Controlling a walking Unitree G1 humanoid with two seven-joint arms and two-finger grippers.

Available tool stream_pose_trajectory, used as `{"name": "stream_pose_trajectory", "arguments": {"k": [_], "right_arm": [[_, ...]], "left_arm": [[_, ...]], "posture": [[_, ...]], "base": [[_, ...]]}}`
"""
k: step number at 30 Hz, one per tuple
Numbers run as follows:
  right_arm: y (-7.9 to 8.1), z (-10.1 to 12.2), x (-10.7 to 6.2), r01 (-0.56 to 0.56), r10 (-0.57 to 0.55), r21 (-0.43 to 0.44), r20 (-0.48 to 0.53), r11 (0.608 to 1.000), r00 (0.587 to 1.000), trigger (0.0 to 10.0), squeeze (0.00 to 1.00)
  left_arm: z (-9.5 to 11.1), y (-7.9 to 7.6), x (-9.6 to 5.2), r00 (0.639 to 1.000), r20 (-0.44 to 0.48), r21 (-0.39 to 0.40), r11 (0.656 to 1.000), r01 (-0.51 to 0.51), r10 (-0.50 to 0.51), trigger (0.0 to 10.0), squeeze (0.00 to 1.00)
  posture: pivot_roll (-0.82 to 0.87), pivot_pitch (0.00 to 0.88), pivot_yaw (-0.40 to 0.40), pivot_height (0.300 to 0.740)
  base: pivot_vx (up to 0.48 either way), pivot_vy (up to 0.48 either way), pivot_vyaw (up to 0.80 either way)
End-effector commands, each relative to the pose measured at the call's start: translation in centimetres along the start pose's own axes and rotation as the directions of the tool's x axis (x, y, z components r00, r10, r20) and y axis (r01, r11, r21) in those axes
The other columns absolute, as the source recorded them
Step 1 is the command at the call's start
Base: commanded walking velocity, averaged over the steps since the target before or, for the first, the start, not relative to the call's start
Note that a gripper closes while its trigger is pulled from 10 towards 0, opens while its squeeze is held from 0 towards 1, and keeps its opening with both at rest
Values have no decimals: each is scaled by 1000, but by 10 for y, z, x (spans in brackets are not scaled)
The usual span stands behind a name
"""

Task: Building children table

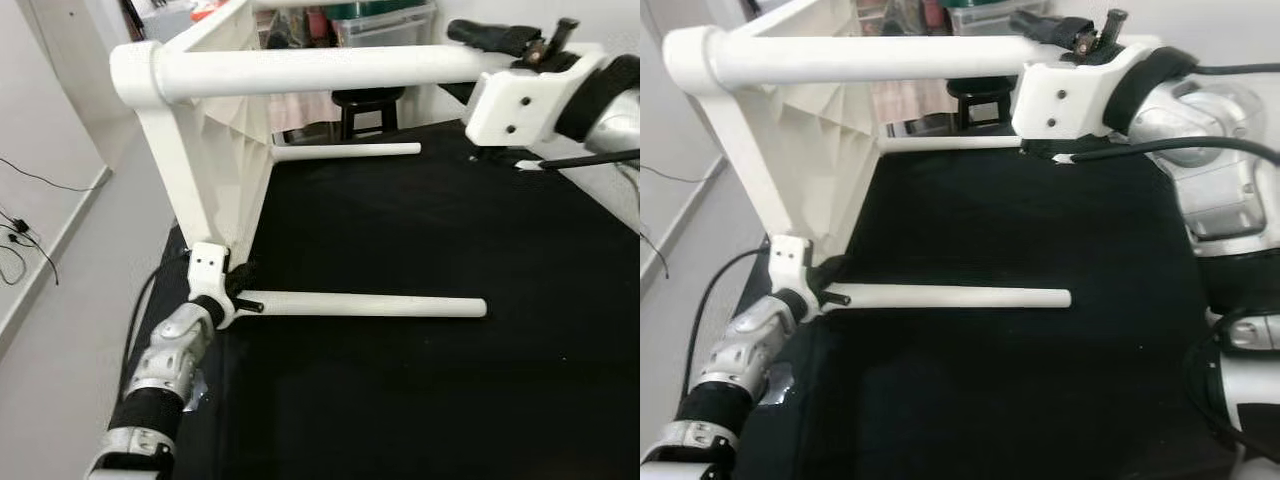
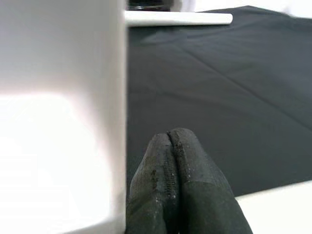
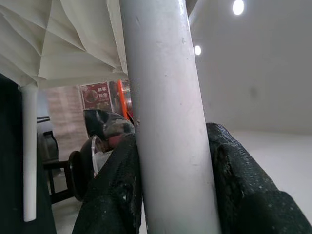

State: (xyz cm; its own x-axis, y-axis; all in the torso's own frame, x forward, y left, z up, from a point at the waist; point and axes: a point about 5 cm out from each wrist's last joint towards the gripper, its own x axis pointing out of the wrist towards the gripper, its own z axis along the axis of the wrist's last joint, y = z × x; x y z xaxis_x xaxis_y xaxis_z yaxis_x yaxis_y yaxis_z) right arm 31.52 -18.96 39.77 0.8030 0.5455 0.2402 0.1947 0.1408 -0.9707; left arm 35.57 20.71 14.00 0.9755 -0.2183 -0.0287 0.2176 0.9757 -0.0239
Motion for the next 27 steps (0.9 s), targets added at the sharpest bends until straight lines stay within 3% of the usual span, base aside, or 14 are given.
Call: {"name": "stream_pose_trajectory", "arguments": {"k": [1, 2, 3, 4, 5, 6, 8, 9, 12, 13, 14, 19, 21, 27], "right_arm": [[-33, -57, -31, 263, -217, 92, -345, 961, 913, 0, 0], [-33, -57, -31, 263, -217, 92, -345, 961, 913, 0, 0], [-32, -63, -33, 283, -223, 105, -385, 953, 895, 0, 0], [-32, -63, -33, 283, -223, 105, -385, 953, 895, 0, 0], [-25, -71, -35, 306, -212, 154, -440, 940, 873, 0, 0], [-25, -71, -35, 306, -212, 154, -440, 940, 873, 0, 0], [8, -84, -35, 312, -127, 299, -507, 902, 853, 0, 0], [8, -84, -35, 312, -127, 299, -507, 902, 853, 0, 0], [106, -75, -30, 297, 114, 674, -495, 677, 862, 0, 0], [106, -75, -30, 297, 114, 674, -495, 677, 862, 0, 0], [133, -65, -28, 281, 173, 742, -470, 608, 865, 0, 0], [180, -38, -23, 250, 265, 836, -415, 489, 871, 0, 0], [212, -22, -21, 225, 331, 868, -392, 444, 858, 0, 0], [213, -16, -18, 205, 334, 858, -388, 470, 859, 0, 0]], "left_arm": [[44, 123, -56, 907, 83, 26, 909, -416, 413, 10000, 0], [44, 123, -56, 907, 83, 26, 909, -416, 413, 10000, 0], [71, 136, -61, 897, 145, 58, 902, -428, 417, 10000, 0], [71, 136, -61, 897, 145, 58, 902, -428, 417, 10000, 0], [109, 145, -64, 892, 229, 116, 899, -423, 390, 10000, 0], [109, 145, -64, 892, 229, 116, 899, -423, 390, 10000, 0], [156, 140, -59, 900, 318, 198, 907, -372, 299, 10000, 0], [156, 140, -59, 900, 318, 198, 907, -372, 299, 10000, 0], [222, 107, -44, 901, 424, 309, 920, -240, 92, 10000, 0], [222, 107, -44, 901, 424, 309, 920, -240, 92, 10000, 0], [234, 94, -38, 899, 437, 329, 925, -189, 28, 10000, 0], [241, 64, -25, 895, 432, 374, 925, -66, -110, 10000, 0], [228, 31, -12, 886, 387, 414, 907, 79, -255, 10000, 0], [195, -3, -6, 865, 325, 398, 885, 242, -383, 10000, 0]], "posture": [[-208, 31, 131, 740], [-208, 31, 131, 740], [-194, 26, 129, 740], [-194, 26, 129, 740], [-186, 22, 126, 740], [-186, 22, 126, 740], [-169, 13, 115, 740], [-169, 13, 115, 740], [-141, 10, 109, 740], [-141, 10, 109, 740], [-132, 15, 113, 740], [-127, 20, 124, 740], [-122, 26, 118, 740], [-125, 36, 118, 740]], "base": [[0, 0, 0], [0, 0, 0], [0, 0, 0], [0, 0, 0], [0, 0, 0], [0, 0, 0], [0, 0, 0], [0, 0, 0], [0, 0, 0], [0, 0, 0], [0, 0, 0], [0, 0, 0], [0, 0, 0], [0, 0, 0]]}}
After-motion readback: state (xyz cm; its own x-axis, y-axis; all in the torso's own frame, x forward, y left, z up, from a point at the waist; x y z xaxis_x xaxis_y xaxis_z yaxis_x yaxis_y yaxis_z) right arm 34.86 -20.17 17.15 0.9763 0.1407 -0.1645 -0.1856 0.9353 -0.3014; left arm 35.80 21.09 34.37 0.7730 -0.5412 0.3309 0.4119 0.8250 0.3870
